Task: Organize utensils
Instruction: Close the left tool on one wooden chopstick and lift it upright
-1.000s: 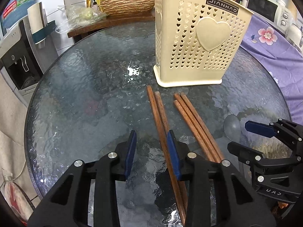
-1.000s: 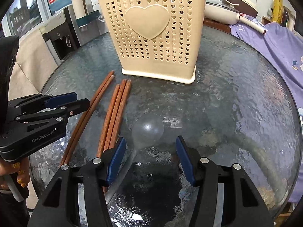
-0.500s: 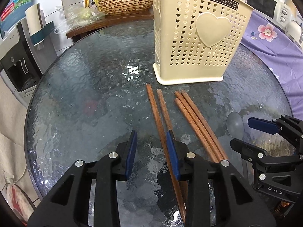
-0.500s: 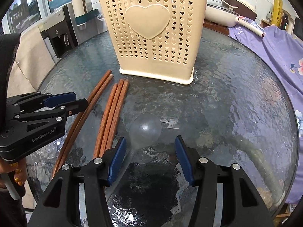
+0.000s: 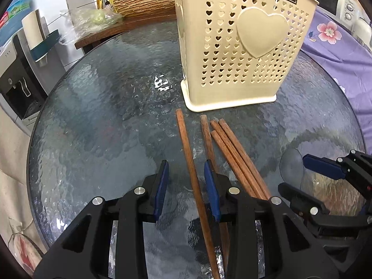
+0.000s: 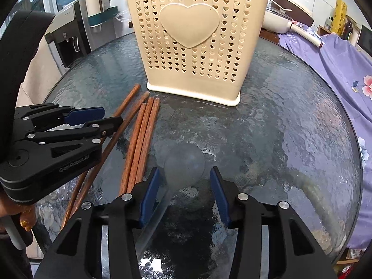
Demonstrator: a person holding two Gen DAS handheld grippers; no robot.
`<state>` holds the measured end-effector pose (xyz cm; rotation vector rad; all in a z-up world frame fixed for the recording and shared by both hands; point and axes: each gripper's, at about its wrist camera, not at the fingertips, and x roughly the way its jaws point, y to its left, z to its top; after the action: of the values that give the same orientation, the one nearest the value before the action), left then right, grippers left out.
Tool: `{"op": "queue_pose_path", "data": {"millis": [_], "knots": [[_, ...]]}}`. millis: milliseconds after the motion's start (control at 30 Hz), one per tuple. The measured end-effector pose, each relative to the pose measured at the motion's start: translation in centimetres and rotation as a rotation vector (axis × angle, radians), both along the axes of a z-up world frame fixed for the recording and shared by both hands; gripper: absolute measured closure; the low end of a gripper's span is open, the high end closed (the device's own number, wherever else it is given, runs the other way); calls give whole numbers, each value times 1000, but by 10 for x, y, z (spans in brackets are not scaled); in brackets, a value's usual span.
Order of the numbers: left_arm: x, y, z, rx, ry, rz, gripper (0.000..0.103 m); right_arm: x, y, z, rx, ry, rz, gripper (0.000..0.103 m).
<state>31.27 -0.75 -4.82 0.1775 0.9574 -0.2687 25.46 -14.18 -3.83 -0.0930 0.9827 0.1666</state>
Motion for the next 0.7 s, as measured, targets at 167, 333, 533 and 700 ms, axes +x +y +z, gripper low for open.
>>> {"op": "queue_pose_path", "data": {"millis": [167, 333, 533, 700], "knots": [[12, -1, 0, -7, 6, 0, 72, 2, 6, 0, 1, 2, -8, 60], [23, -2, 0, -19, 15, 7, 80, 4, 9, 0, 3, 1, -2, 68], [35, -3, -1, -28, 14, 17, 89, 9, 7, -1, 11, -4, 10, 68], [39, -4, -1, -38, 13, 31, 95, 10, -1, 0, 55, -14, 17, 68]]}}
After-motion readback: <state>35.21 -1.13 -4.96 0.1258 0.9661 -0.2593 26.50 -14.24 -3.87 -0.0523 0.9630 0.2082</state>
